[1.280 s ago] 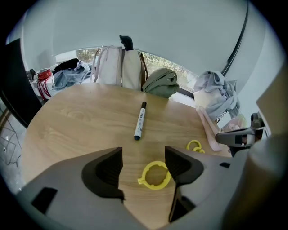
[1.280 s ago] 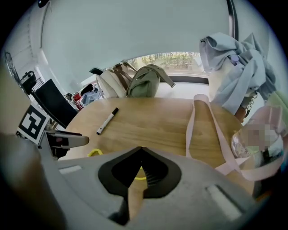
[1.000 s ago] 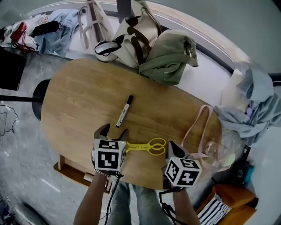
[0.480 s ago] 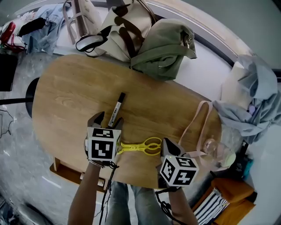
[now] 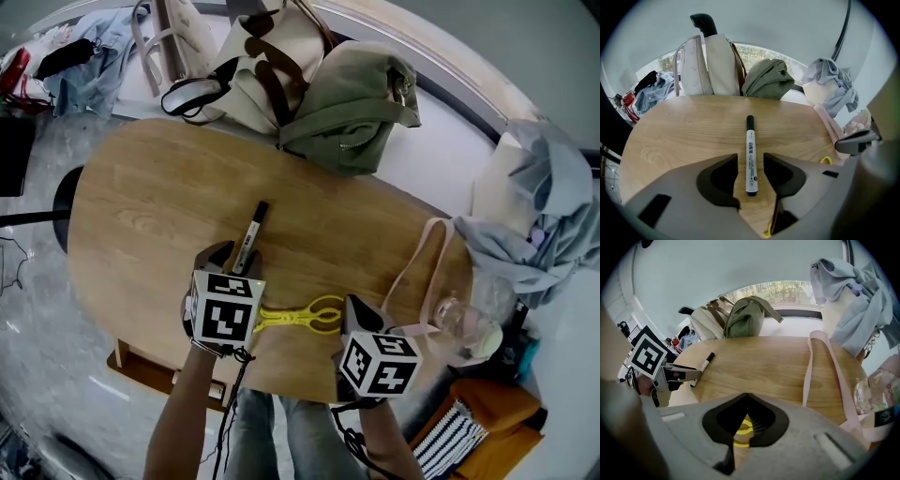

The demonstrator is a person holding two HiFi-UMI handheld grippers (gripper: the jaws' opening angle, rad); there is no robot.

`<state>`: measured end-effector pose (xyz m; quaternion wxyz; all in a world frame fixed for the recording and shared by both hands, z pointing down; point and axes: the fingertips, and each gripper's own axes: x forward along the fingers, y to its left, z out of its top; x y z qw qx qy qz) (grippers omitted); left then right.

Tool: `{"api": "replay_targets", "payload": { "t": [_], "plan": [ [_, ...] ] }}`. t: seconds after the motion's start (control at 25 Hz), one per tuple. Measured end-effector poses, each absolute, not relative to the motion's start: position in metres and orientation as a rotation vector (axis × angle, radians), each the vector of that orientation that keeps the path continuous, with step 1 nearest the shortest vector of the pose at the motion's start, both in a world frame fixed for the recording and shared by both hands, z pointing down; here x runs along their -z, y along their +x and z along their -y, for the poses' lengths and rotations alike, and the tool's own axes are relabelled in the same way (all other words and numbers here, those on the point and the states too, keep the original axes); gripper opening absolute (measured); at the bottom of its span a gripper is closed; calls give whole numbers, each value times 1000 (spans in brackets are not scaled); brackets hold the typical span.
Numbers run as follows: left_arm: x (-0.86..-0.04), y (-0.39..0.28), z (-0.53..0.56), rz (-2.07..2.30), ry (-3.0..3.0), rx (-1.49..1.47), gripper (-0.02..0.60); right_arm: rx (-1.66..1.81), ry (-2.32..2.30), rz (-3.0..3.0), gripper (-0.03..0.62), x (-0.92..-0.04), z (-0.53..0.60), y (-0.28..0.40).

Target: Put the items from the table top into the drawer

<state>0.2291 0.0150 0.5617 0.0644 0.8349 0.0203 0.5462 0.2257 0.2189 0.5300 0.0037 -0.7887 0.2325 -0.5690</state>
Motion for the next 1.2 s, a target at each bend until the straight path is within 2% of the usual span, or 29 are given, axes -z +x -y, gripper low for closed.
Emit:
{"api": "replay_targets", "payload": {
  "t": [0.56, 1.2],
  "plan": [
    [-568, 233, -14, -88, 2526, -1682, 69, 1806, -2473, -737, 5, -537, -221, 230],
    [-555, 233, -9, -17, 2539, -1601, 61, 1793, -2484, -763, 5, -532, -222, 231]
  ]
}}
